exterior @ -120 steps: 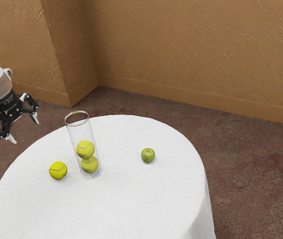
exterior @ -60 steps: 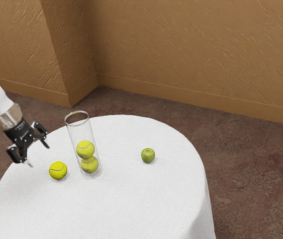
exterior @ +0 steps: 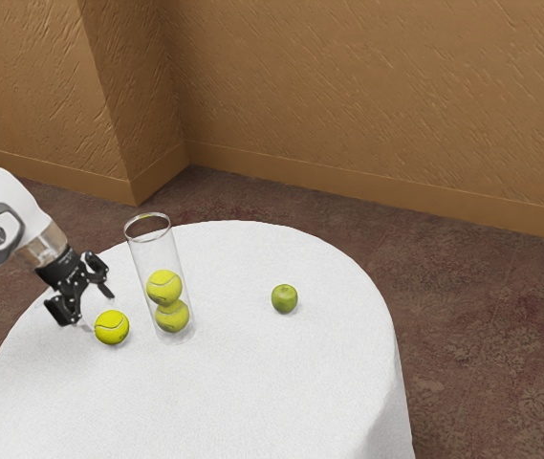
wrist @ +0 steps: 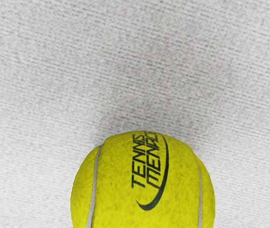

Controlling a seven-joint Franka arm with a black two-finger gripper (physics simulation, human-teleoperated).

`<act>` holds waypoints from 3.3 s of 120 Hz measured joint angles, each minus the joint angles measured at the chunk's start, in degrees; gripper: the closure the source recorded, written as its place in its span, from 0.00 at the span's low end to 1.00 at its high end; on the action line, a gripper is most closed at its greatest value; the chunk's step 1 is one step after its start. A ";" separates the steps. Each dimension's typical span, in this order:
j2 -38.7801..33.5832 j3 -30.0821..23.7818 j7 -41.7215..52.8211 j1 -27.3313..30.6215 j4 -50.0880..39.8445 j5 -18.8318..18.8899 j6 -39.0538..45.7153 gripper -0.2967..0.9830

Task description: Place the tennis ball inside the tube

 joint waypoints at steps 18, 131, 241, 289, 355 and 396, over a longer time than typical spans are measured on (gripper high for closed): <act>-1.08 3.95 -1.40 -3.84 1.07 0.14 1.30 0.23; -5.92 11.59 -5.06 -10.72 2.14 1.07 3.29 0.37; -0.96 -21.41 -4.76 15.51 1.28 0.49 -3.64 0.48; 2.61 -36.68 -4.68 18.13 11.60 -1.10 -16.33 0.48; 9.82 -33.32 -4.58 8.31 17.92 -4.04 -20.73 0.48; 10.33 -32.54 -4.53 7.37 18.28 -3.97 -20.56 0.33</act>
